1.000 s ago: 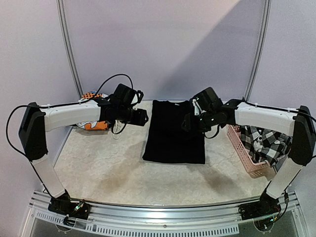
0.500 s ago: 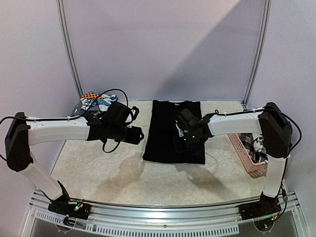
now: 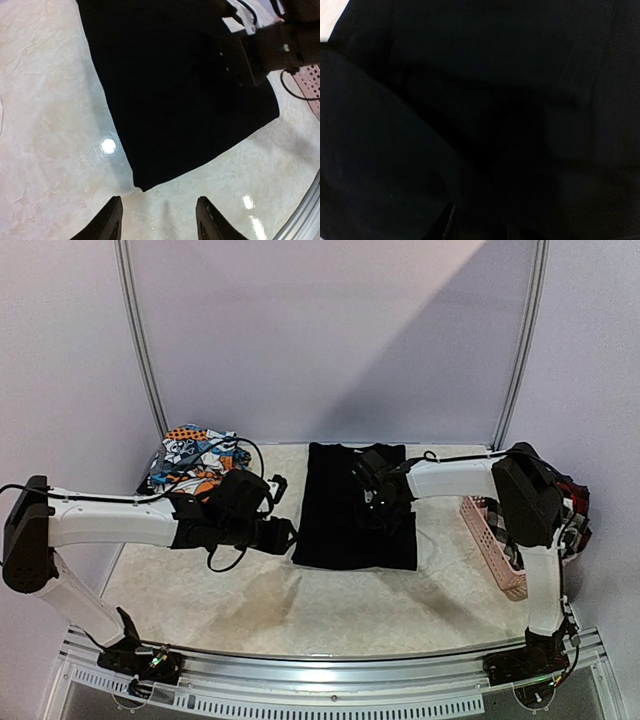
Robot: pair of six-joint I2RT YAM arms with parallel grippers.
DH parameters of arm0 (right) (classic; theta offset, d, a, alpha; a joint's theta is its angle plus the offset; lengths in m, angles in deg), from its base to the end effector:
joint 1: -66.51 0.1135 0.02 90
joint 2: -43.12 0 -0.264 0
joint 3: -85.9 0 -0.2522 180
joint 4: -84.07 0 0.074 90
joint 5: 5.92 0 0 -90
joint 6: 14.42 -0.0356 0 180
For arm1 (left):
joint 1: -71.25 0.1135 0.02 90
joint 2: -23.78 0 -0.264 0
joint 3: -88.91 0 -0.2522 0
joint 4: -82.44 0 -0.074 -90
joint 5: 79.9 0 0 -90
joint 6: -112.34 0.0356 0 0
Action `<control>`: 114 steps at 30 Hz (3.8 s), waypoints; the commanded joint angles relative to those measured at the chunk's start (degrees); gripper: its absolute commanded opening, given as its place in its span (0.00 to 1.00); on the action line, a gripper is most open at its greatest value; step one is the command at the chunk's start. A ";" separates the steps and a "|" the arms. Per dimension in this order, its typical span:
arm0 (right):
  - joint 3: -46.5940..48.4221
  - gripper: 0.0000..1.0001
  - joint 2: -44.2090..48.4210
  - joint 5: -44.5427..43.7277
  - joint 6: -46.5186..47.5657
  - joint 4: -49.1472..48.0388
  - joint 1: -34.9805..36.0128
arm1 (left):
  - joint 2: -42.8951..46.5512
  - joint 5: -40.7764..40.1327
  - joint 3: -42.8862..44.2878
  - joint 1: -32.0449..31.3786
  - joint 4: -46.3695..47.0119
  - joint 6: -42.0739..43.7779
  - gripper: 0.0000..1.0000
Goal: Fold and stack the mixed laundry pile
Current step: Smooth out the 2/3-rectangle-folded T-shirt at the center of the board, then pick up the 2/3-rectangle-folded T-shirt from the center of the board.
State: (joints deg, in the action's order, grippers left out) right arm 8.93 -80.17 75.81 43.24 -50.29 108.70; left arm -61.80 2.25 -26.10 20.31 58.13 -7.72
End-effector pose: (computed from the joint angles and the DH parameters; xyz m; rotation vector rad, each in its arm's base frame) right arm 0.3340 0.2958 0.1471 -0.1913 2.7080 0.1947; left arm 0.2011 -0.2401 0.2109 0.3688 2.3801 -0.5236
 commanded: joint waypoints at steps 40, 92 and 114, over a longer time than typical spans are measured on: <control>-10.54 0.56 16.98 3.16 5.03 -8.36 -7.97 | -4.73 -3.68 -5.41 -1.96 12.82 -3.61 0.61; -35.81 0.43 36.19 17.71 1.11 -15.13 -16.60 | -20.57 4.11 -3.54 1.72 21.09 -9.59 0.34; -57.01 0.51 36.04 26.45 -7.36 -31.35 -14.09 | -21.97 3.66 -3.54 0.93 20.44 -12.50 0.00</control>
State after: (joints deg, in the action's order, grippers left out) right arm -47.39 -41.28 100.16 37.47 -78.20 93.97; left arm -82.39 6.46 -29.43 21.43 80.91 -19.85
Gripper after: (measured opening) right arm 0.521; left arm 0.026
